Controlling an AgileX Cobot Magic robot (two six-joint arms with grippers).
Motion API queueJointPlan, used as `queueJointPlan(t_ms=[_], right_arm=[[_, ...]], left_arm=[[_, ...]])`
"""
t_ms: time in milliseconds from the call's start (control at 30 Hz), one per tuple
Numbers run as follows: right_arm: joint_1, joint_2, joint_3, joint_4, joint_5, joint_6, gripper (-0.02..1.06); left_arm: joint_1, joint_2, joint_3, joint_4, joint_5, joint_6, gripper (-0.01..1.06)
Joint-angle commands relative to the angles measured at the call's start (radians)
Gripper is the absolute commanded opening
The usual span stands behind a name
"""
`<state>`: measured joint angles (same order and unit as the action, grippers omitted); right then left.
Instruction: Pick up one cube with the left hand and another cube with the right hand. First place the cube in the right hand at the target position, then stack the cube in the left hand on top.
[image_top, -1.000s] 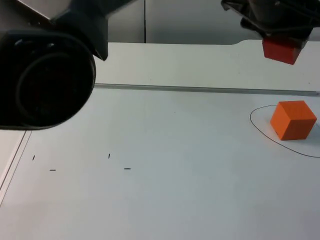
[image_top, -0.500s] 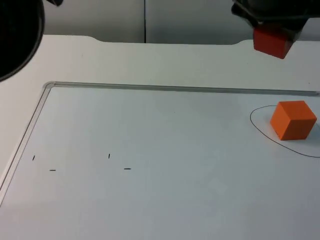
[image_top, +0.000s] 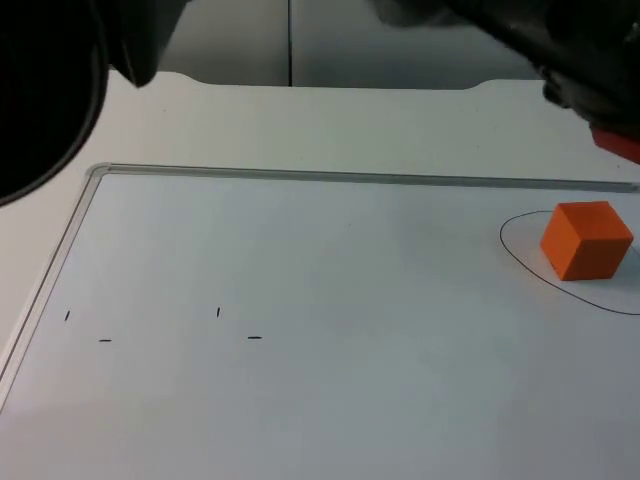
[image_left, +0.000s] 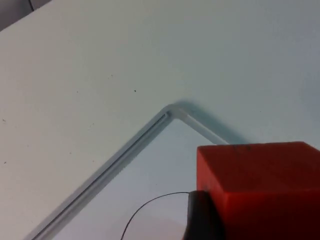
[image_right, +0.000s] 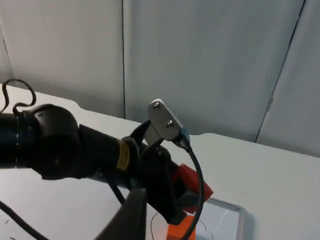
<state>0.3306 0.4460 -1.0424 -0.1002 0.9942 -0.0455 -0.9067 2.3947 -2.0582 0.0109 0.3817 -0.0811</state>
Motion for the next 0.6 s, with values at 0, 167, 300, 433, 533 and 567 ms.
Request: queueJointPlan(t_ms=[0, 167, 300, 433, 533, 567], right_arm=[[0.003, -0.001, 0.003, -0.009, 0.000, -0.007, 1.05], [0.003, -0.001, 0.003, -0.026, 0.000, -0.007, 1.05], [0.003, -0.001, 0.003, -0.029, 0.000, -0.007, 1.05], [0.003, -0.001, 0.003, -0.031, 0.000, -0.007, 1.05], [0.003, -0.001, 0.003, -0.043, 0.000, -0.007, 1.05], [0.003, -0.001, 0.003, -0.049, 0.000, -0.007, 1.05]], left_arm=[[0.008, -0.033, 0.078, -0.011, -0.183, -0.001, 0.00], [0.008, -0.039, 0.220, -0.011, -0.402, -0.001, 0.00], [0.008, -0.039, 0.291, -0.018, -0.553, -0.023, 0.00], [0.008, -0.039, 0.346, -0.011, -0.641, -0.027, 0.00], [0.008, -0.037, 0.390, -0.011, -0.743, -0.053, 0.00], [0.008, -0.037, 0.401, -0.011, -0.773, -0.058, 0.00]])
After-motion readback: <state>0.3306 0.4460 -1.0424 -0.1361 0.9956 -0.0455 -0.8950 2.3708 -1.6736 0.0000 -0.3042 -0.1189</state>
